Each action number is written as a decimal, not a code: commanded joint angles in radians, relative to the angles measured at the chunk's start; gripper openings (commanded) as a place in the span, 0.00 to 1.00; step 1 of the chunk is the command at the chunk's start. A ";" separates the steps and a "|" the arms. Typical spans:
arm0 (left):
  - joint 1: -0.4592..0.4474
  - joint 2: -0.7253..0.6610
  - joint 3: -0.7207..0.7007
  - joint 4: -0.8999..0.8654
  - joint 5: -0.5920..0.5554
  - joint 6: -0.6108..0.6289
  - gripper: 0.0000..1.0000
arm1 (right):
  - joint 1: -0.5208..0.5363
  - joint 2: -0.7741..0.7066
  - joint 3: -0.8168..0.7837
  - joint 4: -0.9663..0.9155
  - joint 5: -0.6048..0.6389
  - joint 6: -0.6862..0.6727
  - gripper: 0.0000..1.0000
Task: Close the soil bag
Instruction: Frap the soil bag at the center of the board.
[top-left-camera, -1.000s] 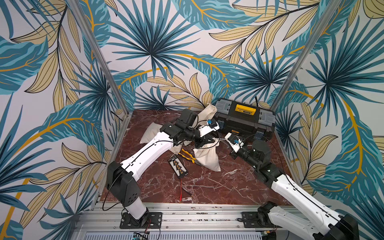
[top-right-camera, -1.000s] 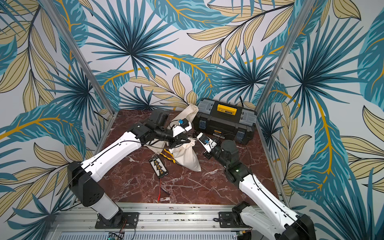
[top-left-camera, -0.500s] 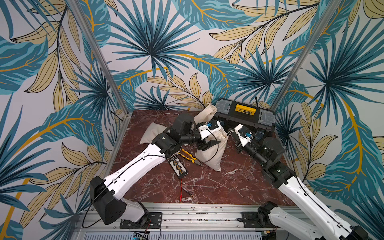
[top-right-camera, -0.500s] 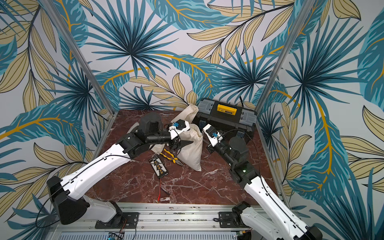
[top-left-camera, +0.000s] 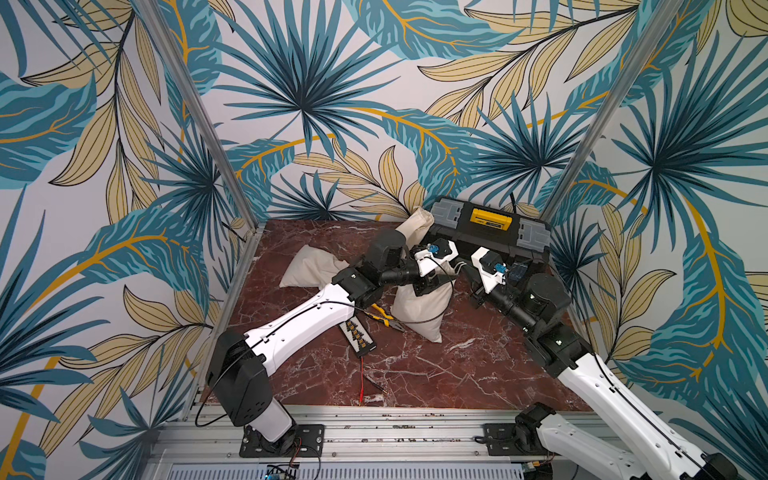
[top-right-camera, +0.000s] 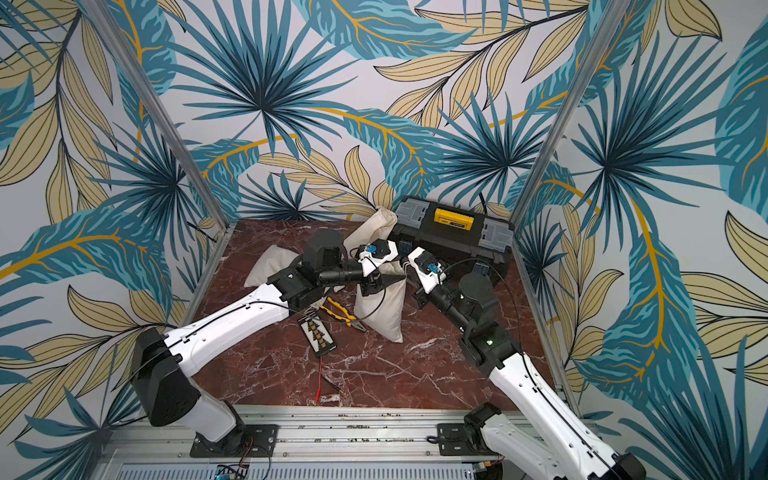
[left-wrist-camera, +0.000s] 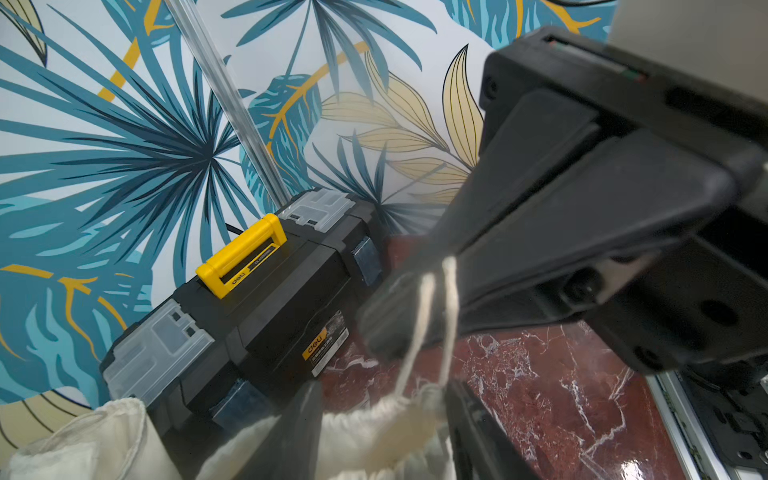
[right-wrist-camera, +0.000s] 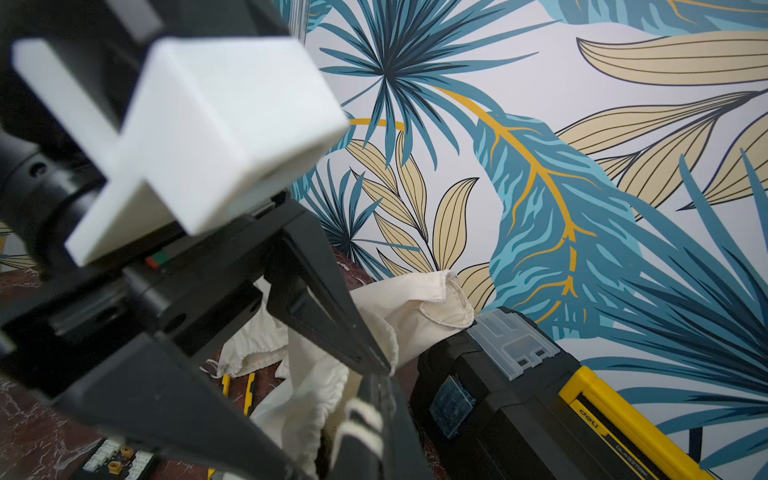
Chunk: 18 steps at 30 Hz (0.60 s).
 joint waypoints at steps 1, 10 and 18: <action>-0.005 -0.017 -0.015 0.099 0.044 -0.038 0.51 | -0.001 -0.022 0.009 0.039 0.007 0.027 0.00; -0.025 0.055 0.019 0.060 -0.063 -0.038 0.19 | -0.001 -0.050 0.009 0.015 0.028 0.043 0.00; -0.033 0.096 -0.038 0.005 -0.666 0.033 0.00 | -0.001 -0.247 0.019 -0.027 0.310 0.051 0.00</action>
